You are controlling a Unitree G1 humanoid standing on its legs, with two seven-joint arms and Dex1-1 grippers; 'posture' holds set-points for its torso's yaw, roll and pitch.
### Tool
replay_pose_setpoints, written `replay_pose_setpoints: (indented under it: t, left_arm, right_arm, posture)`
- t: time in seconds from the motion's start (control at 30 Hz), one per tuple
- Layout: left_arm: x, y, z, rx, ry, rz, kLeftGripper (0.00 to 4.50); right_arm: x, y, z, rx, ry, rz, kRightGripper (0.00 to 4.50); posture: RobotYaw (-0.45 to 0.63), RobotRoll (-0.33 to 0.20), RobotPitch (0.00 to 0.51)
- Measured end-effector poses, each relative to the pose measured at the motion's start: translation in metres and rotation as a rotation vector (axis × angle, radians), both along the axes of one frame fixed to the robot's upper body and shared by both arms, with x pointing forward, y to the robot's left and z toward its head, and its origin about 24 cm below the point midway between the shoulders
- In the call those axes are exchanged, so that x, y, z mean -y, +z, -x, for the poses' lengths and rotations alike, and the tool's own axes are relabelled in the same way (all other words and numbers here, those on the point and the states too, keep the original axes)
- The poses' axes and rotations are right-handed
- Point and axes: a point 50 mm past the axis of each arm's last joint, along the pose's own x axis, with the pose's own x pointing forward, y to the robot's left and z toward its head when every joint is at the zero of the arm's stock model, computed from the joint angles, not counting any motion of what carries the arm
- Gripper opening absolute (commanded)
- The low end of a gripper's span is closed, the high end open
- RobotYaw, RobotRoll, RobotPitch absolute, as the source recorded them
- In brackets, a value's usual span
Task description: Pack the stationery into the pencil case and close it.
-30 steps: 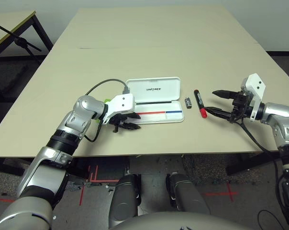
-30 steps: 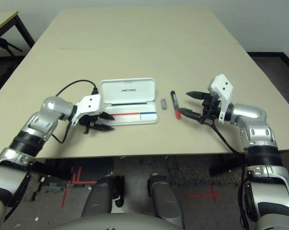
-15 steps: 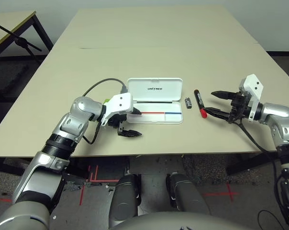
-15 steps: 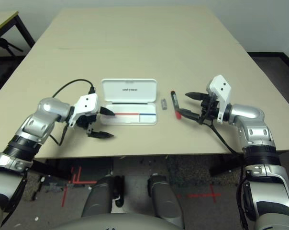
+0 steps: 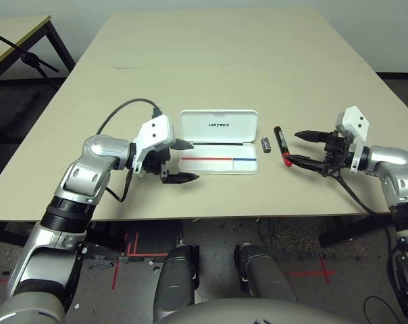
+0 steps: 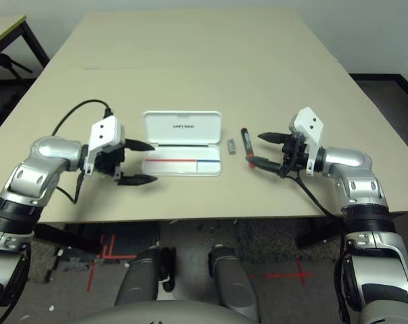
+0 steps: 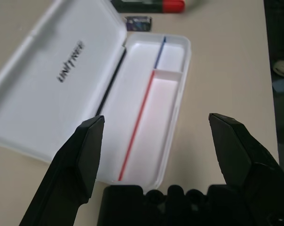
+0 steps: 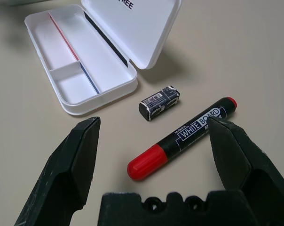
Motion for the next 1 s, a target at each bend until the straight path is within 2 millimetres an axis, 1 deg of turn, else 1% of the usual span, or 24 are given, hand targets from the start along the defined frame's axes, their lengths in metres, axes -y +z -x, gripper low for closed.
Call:
replay_pose_setpoints:
  t: [0.13, 0.3, 0.4, 0.43, 0.5, 0.67, 0.8, 0.9, 1.0]
  left_arm:
    - [-0.004, -0.002, 0.002, 0.003, 0.005, -0.01, 4.47]
    - [-0.004, -0.003, 0.002, 0.01, 0.005, -0.009, 4.47]
    - [-0.004, -0.005, 0.003, 0.006, 0.007, -0.009, 4.47]
    - [-0.004, -0.005, 0.003, 0.008, 0.008, -0.009, 4.47]
    - [-0.003, -0.006, 0.003, 0.011, 0.003, -0.006, 4.47]
    - [0.002, -0.009, 0.003, 0.008, -0.011, 0.003, 4.47]
    - [0.004, -0.009, 0.003, 0.01, -0.017, 0.004, 4.47]
    - [0.005, -0.009, 0.003, 0.01, -0.019, 0.004, 4.47]
    - [0.005, -0.009, 0.003, 0.01, -0.019, 0.003, 4.47]
  right_arm:
    - [-0.007, 0.004, -0.005, 0.018, -0.083, -0.081, 4.5]
    - [-0.01, 0.02, -0.006, 0.037, -0.245, -0.178, 4.5]
    - [-0.009, 0.027, -0.003, 0.02, -0.4, -0.174, 4.5]
    - [-0.011, 0.029, -0.002, 0.011, -0.457, -0.17, 4.5]
    - [-0.017, 0.031, 0.0, -0.005, -0.512, -0.173, 4.5]
    - [-0.024, 0.026, 0.004, -0.084, -0.648, -0.138, 4.5]
    - [-0.028, 0.015, 0.003, -0.168, -0.725, -0.106, 4.5]
    - [-0.027, 0.008, -0.001, -0.21, -0.773, -0.09, 4.5]
    - [-0.031, 0.004, -0.008, -0.232, -0.784, -0.082, 4.5]
  posture:
    - [-0.08, 0.0, 0.111]
    - [-0.08, 0.0, 0.117]
    - [-0.09, 0.0, 0.123]
    - [-0.09, 0.0, 0.126]
    - [-0.09, 0.0, 0.126]
    - [-0.11, 0.0, 0.129]
    - [-0.11, 0.0, 0.127]
    - [-0.09, 0.0, 0.127]
    - [-0.08, 0.0, 0.128]
